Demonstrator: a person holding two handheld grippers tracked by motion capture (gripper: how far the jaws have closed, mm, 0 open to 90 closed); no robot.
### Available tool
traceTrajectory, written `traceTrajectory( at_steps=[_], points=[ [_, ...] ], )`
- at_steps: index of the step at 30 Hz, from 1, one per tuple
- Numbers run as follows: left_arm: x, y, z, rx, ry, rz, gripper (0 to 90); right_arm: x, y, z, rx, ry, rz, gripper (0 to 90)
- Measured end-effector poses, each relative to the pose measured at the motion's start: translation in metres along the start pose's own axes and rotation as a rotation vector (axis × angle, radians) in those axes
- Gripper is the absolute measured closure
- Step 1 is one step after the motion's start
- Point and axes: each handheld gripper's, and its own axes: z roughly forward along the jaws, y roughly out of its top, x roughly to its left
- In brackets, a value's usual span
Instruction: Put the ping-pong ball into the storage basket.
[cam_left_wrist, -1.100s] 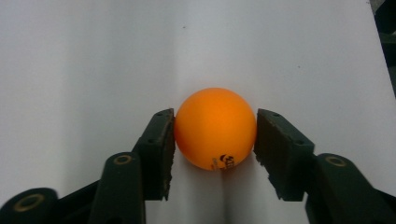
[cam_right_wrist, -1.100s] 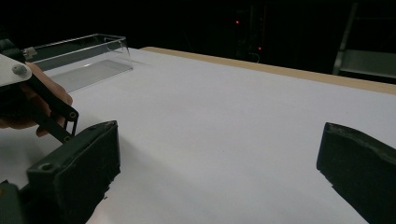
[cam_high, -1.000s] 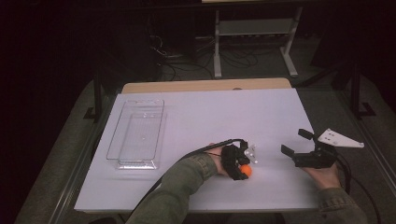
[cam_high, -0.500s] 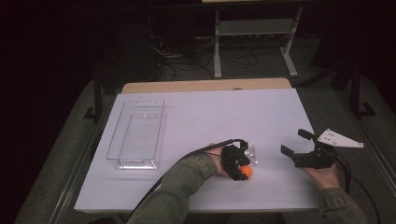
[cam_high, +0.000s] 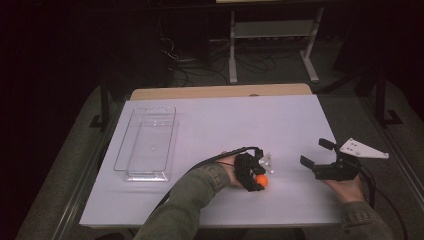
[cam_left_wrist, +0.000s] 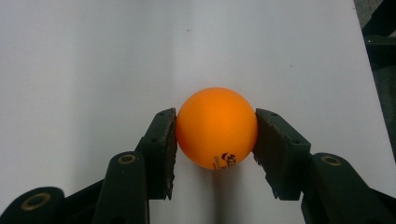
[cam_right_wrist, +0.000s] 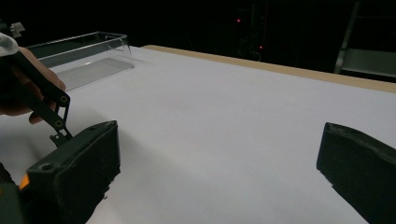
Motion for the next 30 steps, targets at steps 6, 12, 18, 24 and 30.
traceTrajectory(
  at_steps=[6,12,18,24,30],
  points=[
    [-0.001,-0.001,-0.010,-0.010,0.011,-0.007,50.5,0.000,0.000,0.000,0.001,0.000,-0.002,0.0],
    [0.000,-0.003,-0.017,-0.012,0.020,-0.007,50.5,0.000,0.000,0.000,0.003,-0.001,-0.001,0.0],
    [0.000,-0.005,-0.026,-0.015,0.034,-0.010,50.5,0.001,0.000,0.001,0.005,0.000,-0.002,0.0],
    [0.000,-0.009,-0.032,-0.018,0.040,-0.016,50.5,0.001,0.000,0.000,0.006,0.001,-0.004,0.0],
    [0.000,-0.013,-0.042,-0.021,0.059,-0.022,50.5,0.001,0.000,0.001,0.008,0.000,-0.004,0.0]
  ],
)
